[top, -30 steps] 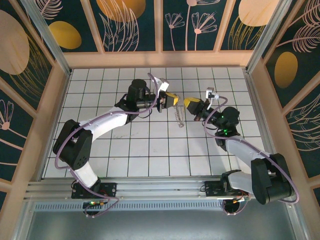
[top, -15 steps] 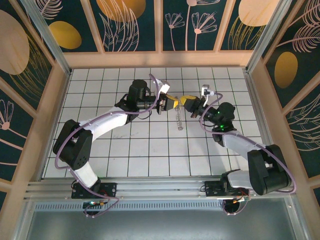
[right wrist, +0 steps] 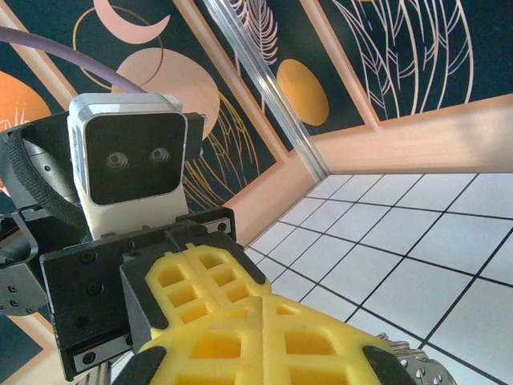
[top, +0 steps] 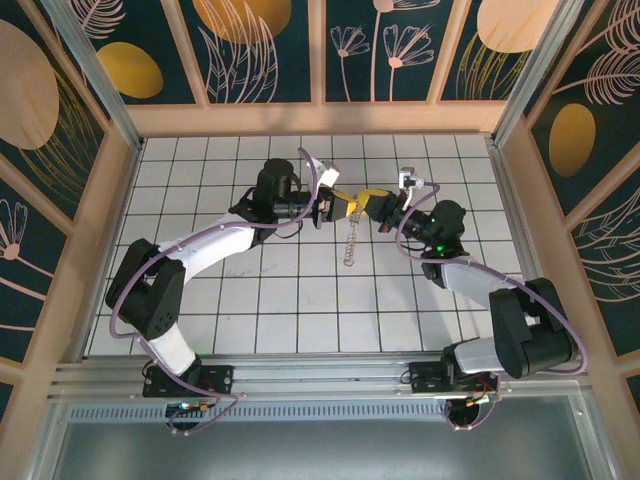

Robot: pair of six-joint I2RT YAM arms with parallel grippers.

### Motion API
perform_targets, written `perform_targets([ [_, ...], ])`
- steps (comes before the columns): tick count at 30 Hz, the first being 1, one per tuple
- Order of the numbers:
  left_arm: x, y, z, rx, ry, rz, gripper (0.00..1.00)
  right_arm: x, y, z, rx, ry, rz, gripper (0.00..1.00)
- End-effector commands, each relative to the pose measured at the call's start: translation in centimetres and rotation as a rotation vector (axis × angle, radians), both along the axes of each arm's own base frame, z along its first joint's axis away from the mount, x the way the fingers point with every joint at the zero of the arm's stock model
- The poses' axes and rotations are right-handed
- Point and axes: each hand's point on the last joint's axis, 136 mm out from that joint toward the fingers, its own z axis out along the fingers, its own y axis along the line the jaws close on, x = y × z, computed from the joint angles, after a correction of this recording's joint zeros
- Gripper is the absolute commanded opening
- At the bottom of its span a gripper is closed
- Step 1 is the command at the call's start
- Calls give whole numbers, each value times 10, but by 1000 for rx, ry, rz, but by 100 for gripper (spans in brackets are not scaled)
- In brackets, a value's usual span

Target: Put the keys on the keyring

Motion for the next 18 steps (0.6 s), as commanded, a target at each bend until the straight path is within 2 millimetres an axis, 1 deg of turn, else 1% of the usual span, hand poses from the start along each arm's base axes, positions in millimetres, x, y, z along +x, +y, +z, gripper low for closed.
perform_targets([
  [1, -6, -4, 23, -43, -72, -48, 0, 0, 5, 19, 14, -80, 20, 0],
  [5, -9, -5, 23, -45, -74, -58, 0, 4, 5, 16, 11, -68, 9, 0],
  [10, -9, -4, 29, -64, -86, -49, 0, 10, 3, 6, -1, -41, -13, 0],
  [18, -10, 0, 40, -88, -112, -25, 0, 14, -9, -4, 2, -10, -49, 0],
])
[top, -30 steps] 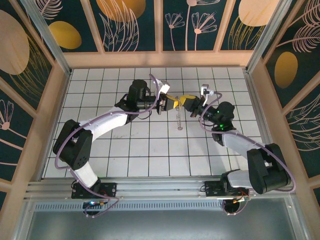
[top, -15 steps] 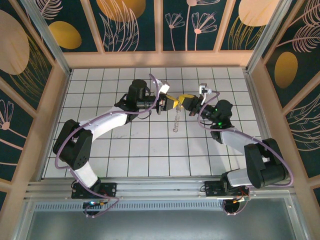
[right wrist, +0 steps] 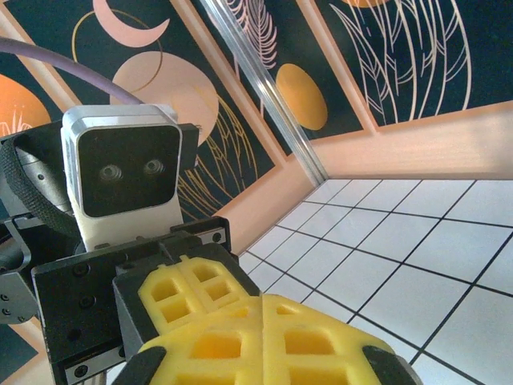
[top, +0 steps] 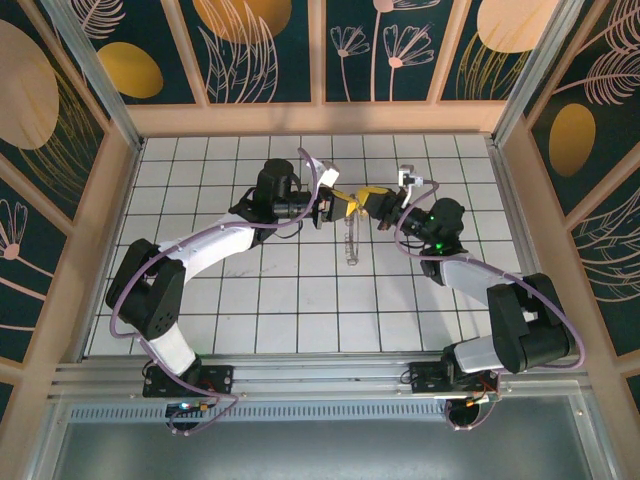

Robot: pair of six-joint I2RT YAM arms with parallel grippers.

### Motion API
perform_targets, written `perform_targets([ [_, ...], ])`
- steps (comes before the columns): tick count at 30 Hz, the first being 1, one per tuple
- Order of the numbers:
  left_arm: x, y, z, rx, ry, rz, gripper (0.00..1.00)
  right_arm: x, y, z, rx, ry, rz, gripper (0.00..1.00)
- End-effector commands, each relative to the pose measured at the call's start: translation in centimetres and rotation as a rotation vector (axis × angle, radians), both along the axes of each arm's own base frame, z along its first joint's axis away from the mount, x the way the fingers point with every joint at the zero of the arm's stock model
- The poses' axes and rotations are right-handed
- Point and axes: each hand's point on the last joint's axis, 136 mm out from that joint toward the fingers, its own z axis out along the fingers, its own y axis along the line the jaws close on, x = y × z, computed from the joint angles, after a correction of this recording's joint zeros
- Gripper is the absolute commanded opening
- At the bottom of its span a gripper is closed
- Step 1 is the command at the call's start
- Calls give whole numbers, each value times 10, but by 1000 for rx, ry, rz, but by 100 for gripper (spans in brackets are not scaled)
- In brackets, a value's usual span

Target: Put the keys on the keyring

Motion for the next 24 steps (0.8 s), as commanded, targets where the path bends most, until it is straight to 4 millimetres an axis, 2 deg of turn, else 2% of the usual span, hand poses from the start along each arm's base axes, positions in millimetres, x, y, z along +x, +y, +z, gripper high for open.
perform_targets([
  [1, -11, 0, 41, -91, -108, -27, 0, 7, -9, -6, -1, 2, -43, 0],
  [24, -8, 8, 59, -182, -149, 42, 0, -7, -9, -12, 50, 58, -3, 0],
])
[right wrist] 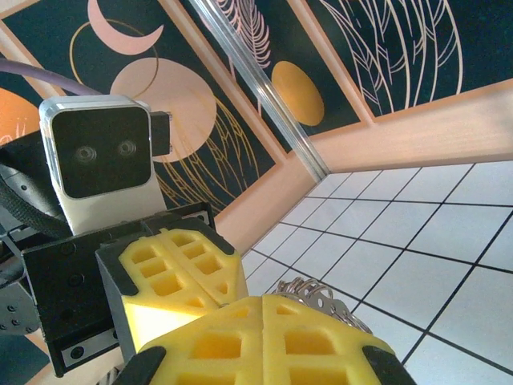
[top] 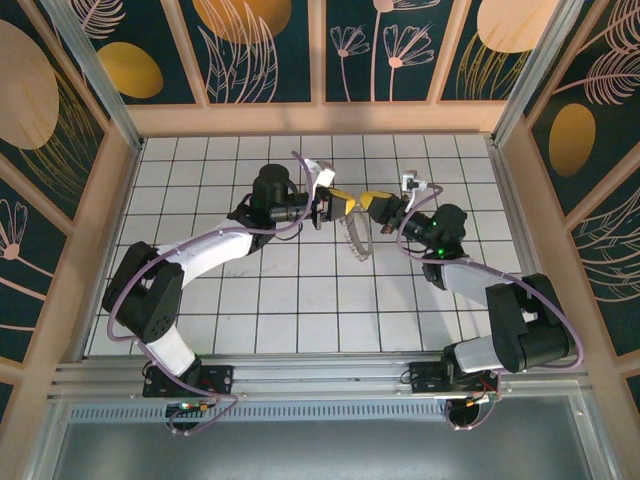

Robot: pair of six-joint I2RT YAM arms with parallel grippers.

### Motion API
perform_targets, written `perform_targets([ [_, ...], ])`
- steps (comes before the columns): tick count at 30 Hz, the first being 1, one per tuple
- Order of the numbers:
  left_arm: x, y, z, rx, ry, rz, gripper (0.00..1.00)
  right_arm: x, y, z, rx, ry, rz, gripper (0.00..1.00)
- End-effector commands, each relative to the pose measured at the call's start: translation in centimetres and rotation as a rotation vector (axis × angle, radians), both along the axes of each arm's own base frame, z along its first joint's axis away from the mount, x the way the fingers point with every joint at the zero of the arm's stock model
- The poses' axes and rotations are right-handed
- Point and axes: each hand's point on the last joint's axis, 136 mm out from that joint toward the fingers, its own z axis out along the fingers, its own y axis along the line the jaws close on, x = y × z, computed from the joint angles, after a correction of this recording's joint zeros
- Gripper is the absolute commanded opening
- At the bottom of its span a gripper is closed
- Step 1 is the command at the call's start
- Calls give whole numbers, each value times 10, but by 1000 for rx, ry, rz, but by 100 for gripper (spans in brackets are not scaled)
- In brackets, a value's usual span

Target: Put the keys on the keyring

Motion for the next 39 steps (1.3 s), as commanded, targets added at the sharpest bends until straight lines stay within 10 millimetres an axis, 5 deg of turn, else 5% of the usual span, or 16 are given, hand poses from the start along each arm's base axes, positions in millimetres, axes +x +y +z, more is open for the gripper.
perform_targets([
  [1, -10, 4, 52, -128, -124, -8, 0, -1, -3, -4, 14, 13, -6, 0],
  [12, -8, 9, 62, -169, -150, 33, 0, -4, 1, -14, 17, 68, 29, 0],
  [16, -7, 9, 62, -175, -152, 36, 0, -3, -7, -14, 17, 80, -8, 20],
  [20, -7, 8, 62, -176, -155, 35, 0, -3, -17, -9, 18, 79, -43, 34],
  [26, -11, 8, 63, -184, -175, 16, 0, -5, -30, 9, 32, 50, -82, 38],
  [39, -15, 5, 64, -234, -179, -27, 0, -6, -18, 47, 106, -25, 5, 49],
])
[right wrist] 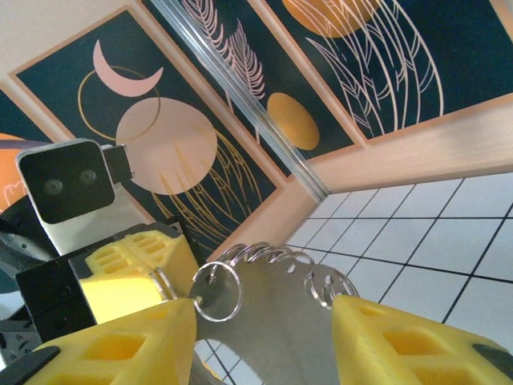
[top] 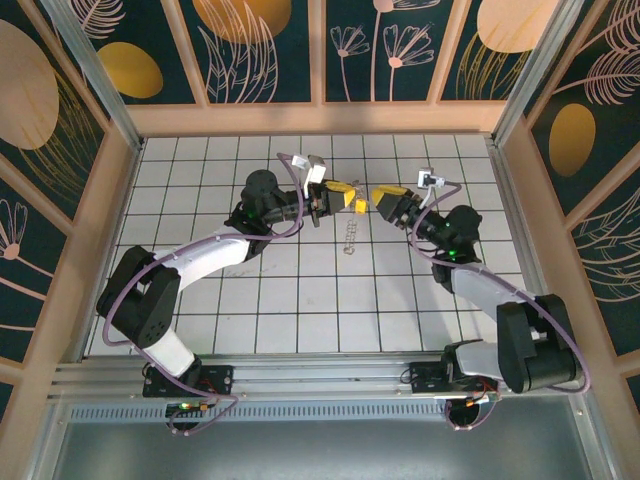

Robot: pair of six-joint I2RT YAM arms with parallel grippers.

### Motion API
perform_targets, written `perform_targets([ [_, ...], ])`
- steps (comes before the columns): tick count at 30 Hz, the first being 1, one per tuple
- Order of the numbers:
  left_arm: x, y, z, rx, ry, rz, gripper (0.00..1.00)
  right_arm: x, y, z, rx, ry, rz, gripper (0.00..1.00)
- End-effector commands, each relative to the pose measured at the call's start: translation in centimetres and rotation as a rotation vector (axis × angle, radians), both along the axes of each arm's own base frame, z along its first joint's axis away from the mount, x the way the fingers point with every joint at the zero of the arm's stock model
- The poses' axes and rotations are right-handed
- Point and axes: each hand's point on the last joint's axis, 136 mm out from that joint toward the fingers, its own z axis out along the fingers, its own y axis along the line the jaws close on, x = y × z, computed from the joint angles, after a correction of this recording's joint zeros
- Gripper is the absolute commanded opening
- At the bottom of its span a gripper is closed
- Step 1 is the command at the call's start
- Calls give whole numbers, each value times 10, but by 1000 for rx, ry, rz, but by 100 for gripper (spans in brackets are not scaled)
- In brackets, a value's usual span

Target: Put the keys on the keyring

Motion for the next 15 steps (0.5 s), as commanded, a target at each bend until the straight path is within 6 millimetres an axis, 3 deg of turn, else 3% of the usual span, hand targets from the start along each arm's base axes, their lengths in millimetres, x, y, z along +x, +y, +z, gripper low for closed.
perform_targets([
  [1, -5, 1, 18, -66, -53, -26, 0, -3, 7, 20, 38, -65, 49, 49],
  [10, -3, 0, 24, -83, -54, -23, 0, -15, 29, 10, 46, -54, 126, 48],
  [15, -2, 0, 24, -92, -47, -21, 0, -17, 34, 2, 39, -38, 130, 38],
])
